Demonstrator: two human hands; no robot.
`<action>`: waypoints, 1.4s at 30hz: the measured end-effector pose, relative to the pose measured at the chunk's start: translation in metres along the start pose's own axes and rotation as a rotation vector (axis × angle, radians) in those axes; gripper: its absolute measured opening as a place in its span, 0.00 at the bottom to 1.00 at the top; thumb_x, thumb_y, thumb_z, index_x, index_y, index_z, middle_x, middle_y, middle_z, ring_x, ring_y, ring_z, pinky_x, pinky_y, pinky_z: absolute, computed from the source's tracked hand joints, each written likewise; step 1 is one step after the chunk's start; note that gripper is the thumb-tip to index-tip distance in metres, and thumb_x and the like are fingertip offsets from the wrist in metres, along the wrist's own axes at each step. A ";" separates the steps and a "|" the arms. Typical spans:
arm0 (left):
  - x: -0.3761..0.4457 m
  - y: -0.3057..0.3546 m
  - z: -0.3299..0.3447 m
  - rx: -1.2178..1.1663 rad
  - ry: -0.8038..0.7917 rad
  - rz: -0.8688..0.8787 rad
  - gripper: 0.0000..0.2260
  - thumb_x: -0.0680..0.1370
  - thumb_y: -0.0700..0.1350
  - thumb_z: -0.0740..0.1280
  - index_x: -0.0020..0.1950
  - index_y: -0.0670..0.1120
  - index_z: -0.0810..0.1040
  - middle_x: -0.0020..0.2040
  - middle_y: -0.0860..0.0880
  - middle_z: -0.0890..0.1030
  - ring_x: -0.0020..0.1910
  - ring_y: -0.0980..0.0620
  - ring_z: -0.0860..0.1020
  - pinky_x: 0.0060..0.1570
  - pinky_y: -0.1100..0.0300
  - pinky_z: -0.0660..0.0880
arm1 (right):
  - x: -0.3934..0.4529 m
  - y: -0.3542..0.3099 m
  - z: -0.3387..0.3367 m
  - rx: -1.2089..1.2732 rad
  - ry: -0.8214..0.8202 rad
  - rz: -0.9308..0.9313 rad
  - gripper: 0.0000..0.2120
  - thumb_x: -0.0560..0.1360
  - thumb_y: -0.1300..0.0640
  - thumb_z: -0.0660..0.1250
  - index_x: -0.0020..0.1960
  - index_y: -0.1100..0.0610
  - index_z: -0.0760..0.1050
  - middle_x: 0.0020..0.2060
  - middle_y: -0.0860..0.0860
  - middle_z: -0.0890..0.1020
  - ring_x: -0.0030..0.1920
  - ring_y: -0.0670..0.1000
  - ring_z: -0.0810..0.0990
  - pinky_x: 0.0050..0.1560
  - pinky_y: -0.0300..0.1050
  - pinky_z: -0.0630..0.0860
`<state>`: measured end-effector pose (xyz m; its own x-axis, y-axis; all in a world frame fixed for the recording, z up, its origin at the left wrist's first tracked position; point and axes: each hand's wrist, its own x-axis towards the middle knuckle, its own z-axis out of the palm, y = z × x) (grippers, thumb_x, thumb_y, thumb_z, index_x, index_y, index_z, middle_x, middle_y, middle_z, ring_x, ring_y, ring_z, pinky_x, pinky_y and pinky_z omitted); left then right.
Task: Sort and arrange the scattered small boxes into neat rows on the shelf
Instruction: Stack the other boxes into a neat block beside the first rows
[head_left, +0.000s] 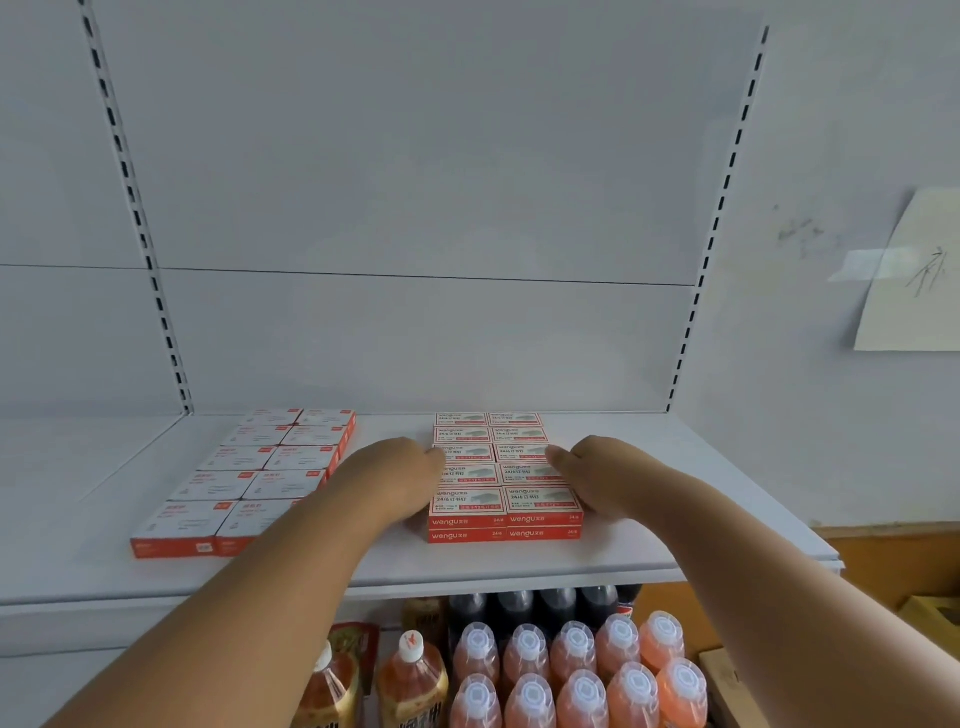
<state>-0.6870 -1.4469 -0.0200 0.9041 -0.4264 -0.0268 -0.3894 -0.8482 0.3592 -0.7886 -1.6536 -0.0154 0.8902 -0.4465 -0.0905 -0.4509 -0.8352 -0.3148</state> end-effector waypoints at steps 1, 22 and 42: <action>0.003 0.001 -0.001 0.001 0.009 0.002 0.24 0.83 0.58 0.49 0.58 0.45 0.79 0.50 0.48 0.81 0.47 0.51 0.78 0.49 0.56 0.73 | 0.002 -0.001 -0.001 0.015 0.002 0.011 0.29 0.81 0.37 0.48 0.48 0.58 0.77 0.44 0.53 0.83 0.45 0.53 0.81 0.52 0.49 0.78; 0.036 0.007 -0.009 0.042 0.026 -0.009 0.19 0.83 0.53 0.50 0.57 0.45 0.78 0.55 0.45 0.79 0.48 0.48 0.74 0.49 0.57 0.69 | 0.040 -0.005 -0.008 0.047 0.026 0.026 0.24 0.81 0.40 0.49 0.43 0.56 0.74 0.42 0.54 0.81 0.44 0.56 0.81 0.50 0.49 0.78; 0.075 0.018 -0.005 0.132 -0.045 -0.052 0.18 0.84 0.49 0.51 0.58 0.44 0.78 0.55 0.45 0.80 0.54 0.48 0.78 0.53 0.56 0.73 | 0.099 -0.005 -0.006 -0.041 -0.025 -0.086 0.22 0.82 0.44 0.49 0.52 0.58 0.76 0.45 0.55 0.78 0.47 0.57 0.77 0.48 0.46 0.73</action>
<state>-0.6249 -1.4926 -0.0106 0.9161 -0.3919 -0.0853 -0.3645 -0.9022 0.2308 -0.6988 -1.6958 -0.0172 0.9267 -0.3652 -0.0889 -0.3750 -0.8825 -0.2837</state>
